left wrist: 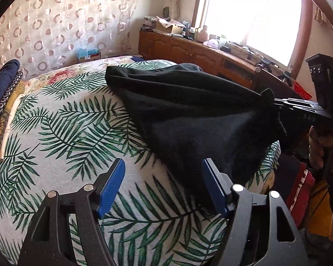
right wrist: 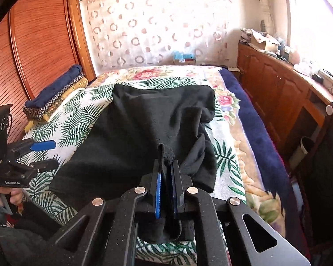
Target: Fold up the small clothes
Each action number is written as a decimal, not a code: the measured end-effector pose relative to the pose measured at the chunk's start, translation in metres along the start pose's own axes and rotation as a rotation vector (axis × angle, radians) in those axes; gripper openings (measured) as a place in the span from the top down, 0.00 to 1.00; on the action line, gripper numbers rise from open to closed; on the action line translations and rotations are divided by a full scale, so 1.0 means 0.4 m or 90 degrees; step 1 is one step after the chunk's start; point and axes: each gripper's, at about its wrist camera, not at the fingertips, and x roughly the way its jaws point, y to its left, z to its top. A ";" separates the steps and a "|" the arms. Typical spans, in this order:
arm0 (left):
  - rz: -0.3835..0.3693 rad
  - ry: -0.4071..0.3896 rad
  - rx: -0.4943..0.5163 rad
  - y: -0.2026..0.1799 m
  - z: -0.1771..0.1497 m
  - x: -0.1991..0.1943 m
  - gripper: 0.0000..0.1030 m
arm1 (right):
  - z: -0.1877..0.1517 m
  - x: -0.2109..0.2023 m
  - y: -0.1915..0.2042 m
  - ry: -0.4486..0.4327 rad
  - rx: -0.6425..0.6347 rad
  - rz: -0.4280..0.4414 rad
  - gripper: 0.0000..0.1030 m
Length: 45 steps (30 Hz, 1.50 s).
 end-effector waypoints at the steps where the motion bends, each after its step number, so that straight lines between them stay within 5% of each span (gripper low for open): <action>1: -0.001 0.001 0.001 -0.004 0.000 0.001 0.30 | -0.003 -0.001 -0.004 -0.001 0.003 -0.001 0.93; 5: -0.005 0.003 0.006 -0.011 -0.001 0.007 0.30 | -0.010 0.018 0.005 0.005 0.011 0.001 0.91; 7: -0.012 0.006 0.005 -0.012 0.000 0.013 0.30 | -0.003 0.048 0.022 0.008 0.012 -0.006 0.80; 13: -0.017 0.019 0.010 -0.024 -0.007 0.033 0.30 | 0.006 0.025 0.012 -0.018 0.026 -0.009 0.80; 14: -0.017 0.022 0.009 -0.024 -0.009 0.036 0.30 | 0.004 0.023 0.012 -0.022 0.027 -0.008 0.82; 15: -0.018 0.024 0.008 -0.023 -0.010 0.039 0.30 | 0.004 0.015 0.008 -0.028 0.030 -0.008 0.97; 20: -0.018 0.030 0.003 -0.021 -0.009 0.044 0.30 | -0.019 -0.023 -0.013 -0.057 0.031 -0.083 0.97; 25: -0.014 0.027 0.008 -0.028 -0.006 0.037 0.30 | -0.076 -0.013 -0.050 -0.006 0.038 -0.141 0.97; 35: -0.018 0.032 0.010 -0.032 -0.007 0.046 0.31 | -0.130 0.010 -0.070 0.014 0.082 -0.059 0.93; 40: -0.057 0.050 0.001 -0.032 -0.012 0.061 0.54 | -0.129 0.041 -0.098 0.029 0.082 -0.052 0.65; 44: -0.077 0.061 -0.001 -0.030 -0.016 0.065 0.86 | -0.126 0.072 -0.111 0.043 0.079 -0.047 0.60; 45: -0.078 0.052 -0.002 -0.026 -0.014 0.055 0.86 | -0.120 0.076 -0.112 0.045 0.081 -0.048 0.58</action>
